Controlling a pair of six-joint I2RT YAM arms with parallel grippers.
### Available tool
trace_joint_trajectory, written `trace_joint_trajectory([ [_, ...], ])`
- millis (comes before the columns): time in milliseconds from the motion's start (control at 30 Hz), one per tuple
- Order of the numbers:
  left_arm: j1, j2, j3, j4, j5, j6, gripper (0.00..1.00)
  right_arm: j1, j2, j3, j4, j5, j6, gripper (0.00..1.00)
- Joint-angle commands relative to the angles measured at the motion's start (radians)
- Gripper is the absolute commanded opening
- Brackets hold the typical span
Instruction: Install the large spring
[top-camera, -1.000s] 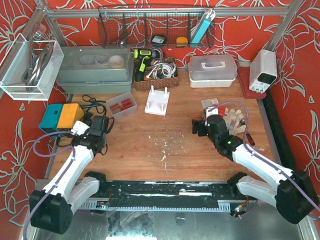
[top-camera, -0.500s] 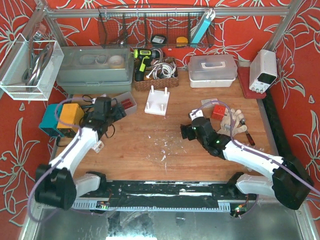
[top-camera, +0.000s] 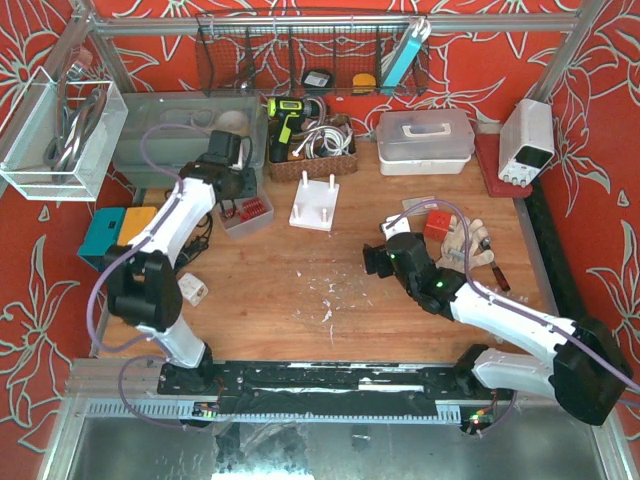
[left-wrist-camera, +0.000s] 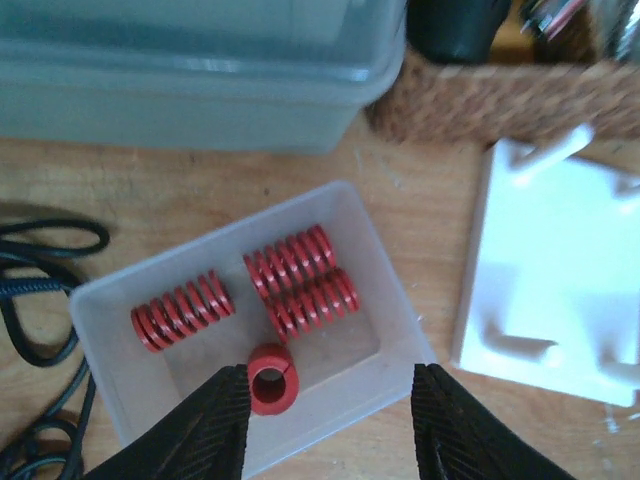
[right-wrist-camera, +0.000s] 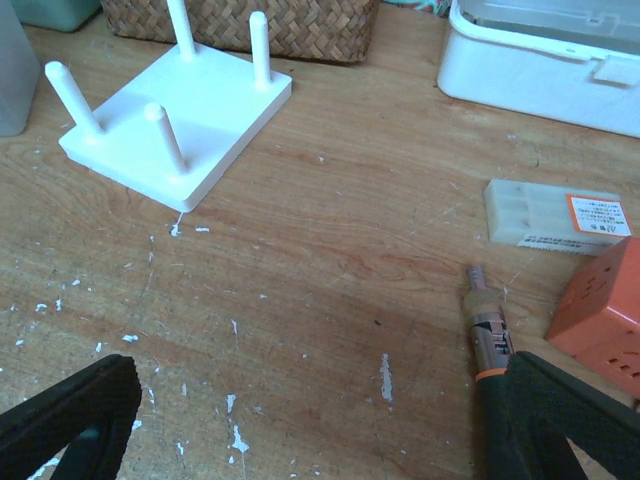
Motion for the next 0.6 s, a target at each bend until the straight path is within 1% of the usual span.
trace_joint_trajectory([
  [0,0.004,0.125,0.072,-0.194,0.013,0.094,0.46,0.006,-0.034,0.001,-0.008,0.026,-0.004,0.99],
  [33,0.005,0.147,0.085,-0.209,0.018,0.101,0.44,0.007,-0.04,-0.002,-0.006,0.026,-0.004,0.99],
  [100,0.004,0.179,0.091,-0.219,0.016,0.112,0.43,0.006,-0.047,-0.006,-0.006,0.029,-0.002,0.99],
  [333,0.004,0.232,0.121,-0.223,0.01,0.124,0.49,0.006,-0.056,-0.008,-0.007,0.029,-0.004,0.99],
  [467,0.005,0.273,0.129,-0.23,0.012,0.135,0.49,0.008,-0.063,-0.007,-0.009,0.03,-0.004,0.99],
  [567,0.004,0.292,0.141,-0.238,-0.015,0.133,0.49,0.007,-0.063,-0.008,-0.008,0.033,-0.006,0.99],
])
